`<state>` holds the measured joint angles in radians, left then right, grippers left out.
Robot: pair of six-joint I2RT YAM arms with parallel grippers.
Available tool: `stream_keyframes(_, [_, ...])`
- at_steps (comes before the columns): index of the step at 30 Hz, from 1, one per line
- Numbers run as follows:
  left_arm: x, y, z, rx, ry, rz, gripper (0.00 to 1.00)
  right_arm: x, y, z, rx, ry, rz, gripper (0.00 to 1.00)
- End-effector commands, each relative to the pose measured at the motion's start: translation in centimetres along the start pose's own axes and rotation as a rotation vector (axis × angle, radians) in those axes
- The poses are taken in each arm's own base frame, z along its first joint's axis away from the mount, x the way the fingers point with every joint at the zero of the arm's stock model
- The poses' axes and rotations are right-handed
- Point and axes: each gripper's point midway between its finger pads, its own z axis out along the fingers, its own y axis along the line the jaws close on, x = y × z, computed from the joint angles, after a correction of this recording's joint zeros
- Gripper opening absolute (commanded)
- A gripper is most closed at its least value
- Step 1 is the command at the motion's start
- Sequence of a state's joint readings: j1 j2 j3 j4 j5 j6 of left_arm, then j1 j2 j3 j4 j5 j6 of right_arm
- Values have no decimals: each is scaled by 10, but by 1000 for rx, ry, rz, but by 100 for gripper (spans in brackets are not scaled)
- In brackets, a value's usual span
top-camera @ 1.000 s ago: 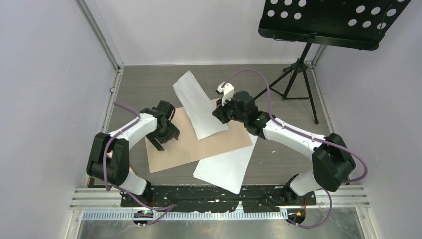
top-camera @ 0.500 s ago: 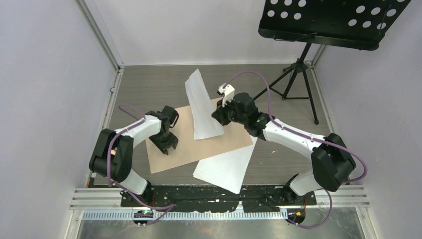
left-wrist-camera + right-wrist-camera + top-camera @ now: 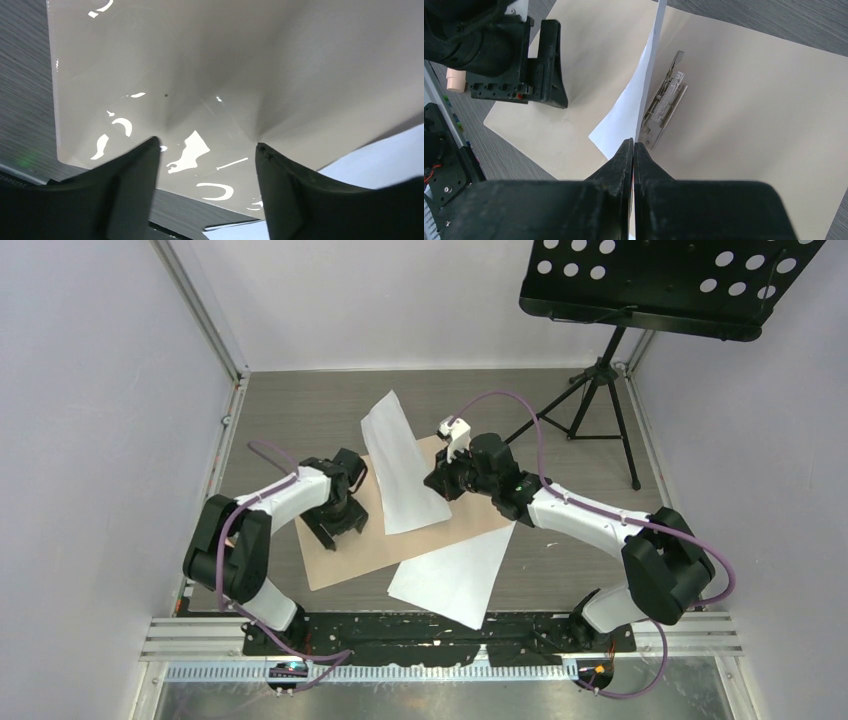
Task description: Put the files into the folder
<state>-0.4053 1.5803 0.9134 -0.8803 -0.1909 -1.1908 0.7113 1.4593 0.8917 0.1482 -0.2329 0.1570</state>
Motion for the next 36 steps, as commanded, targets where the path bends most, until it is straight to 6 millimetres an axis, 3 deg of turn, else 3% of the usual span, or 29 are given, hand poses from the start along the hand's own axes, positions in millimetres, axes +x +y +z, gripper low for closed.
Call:
stream_keyframes(1, [-32,-12,-16,23,-91,-19,73,-21,4,-6,9,-67,-17,5])
stream_keyframes(5, [-41,-6,-12,-27,-91,-16,76,-17,6,-5,-8,-54,-18,6])
stream_keyframes(14, [-12,0,16,-50,8,-32,61,-11,11,-9,-41,-48,-22,6])
stream_keyframes(19, [-2,1,21,-40,25,-15,38,-9,15,-10,-64,-45,-26,6])
stream_keyframes(24, [1,1,24,-27,33,34,1,-5,19,-14,-77,-31,-36,6])
stream_keyframes(31, [3,-4,23,18,41,105,0,-5,7,-25,-5,-15,-75,6])
stream_keyframes(36, [1,-12,19,59,40,168,0,-9,25,-28,-98,-16,-114,5])
